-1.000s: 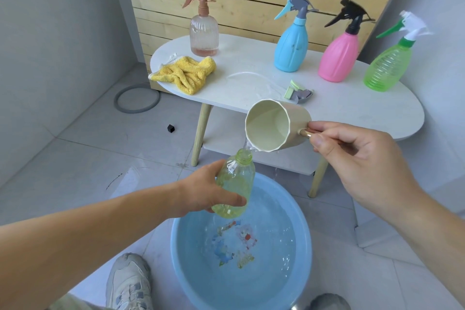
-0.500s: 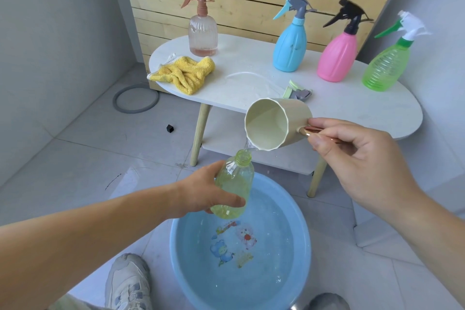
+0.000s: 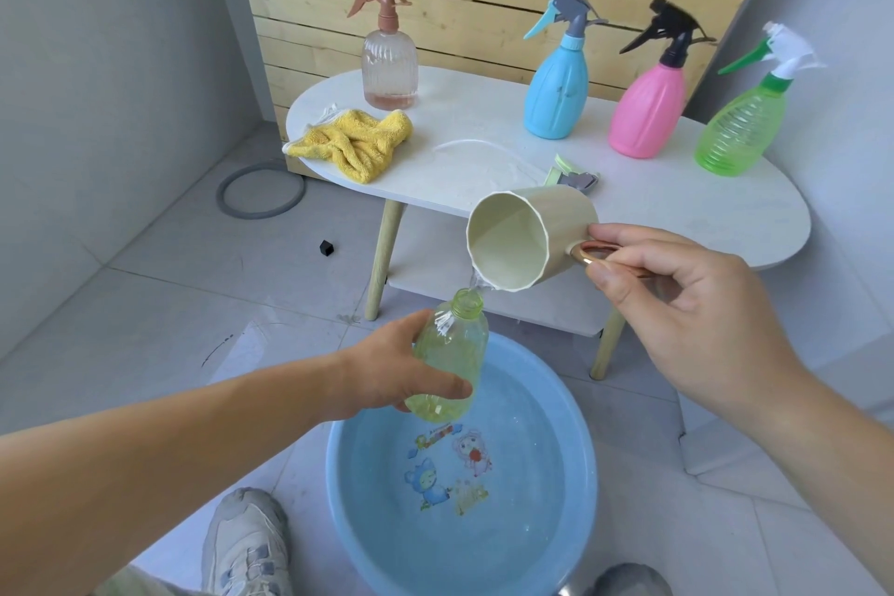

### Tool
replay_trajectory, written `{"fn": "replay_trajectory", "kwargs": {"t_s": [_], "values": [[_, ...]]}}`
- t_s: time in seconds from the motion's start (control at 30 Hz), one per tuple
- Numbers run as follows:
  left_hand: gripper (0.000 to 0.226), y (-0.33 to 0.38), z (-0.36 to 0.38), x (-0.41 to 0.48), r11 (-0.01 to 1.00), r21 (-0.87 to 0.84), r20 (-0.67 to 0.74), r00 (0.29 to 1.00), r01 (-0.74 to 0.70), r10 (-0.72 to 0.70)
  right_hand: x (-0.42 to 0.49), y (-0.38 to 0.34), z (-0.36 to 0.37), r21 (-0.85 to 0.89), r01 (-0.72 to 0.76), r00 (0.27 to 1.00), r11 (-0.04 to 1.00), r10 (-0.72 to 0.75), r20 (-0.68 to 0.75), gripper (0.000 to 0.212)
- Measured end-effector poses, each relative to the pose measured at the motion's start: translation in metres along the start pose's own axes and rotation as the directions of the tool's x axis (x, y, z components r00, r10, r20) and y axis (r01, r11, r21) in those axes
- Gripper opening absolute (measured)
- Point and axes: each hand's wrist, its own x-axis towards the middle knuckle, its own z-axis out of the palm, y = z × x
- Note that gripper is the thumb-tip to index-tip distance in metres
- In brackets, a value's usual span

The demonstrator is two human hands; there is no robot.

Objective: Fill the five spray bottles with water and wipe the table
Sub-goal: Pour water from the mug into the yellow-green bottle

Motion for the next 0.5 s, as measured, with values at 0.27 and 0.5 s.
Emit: {"fn": "replay_trajectory", "kwargs": {"t_s": [0.27, 0.5], "values": [[0.081, -0.0009, -0.0004, 0.0001, 1.000, -0.007, 0.008, 1.000, 0.002, -0.001, -0.0002, 0.0000, -0.0001, -0.029, 0.050, 0.999, 0.998, -0.051, -0.007, 0.011], [0.083, -0.0017, -0.0013, 0.0007, 1.000, -0.006, 0.011, 1.000, 0.001, -0.001, -0.0003, 0.0031, 0.0010, -0.058, 0.092, 0.996, 0.994, -0.092, -0.002, 0.012]]}}
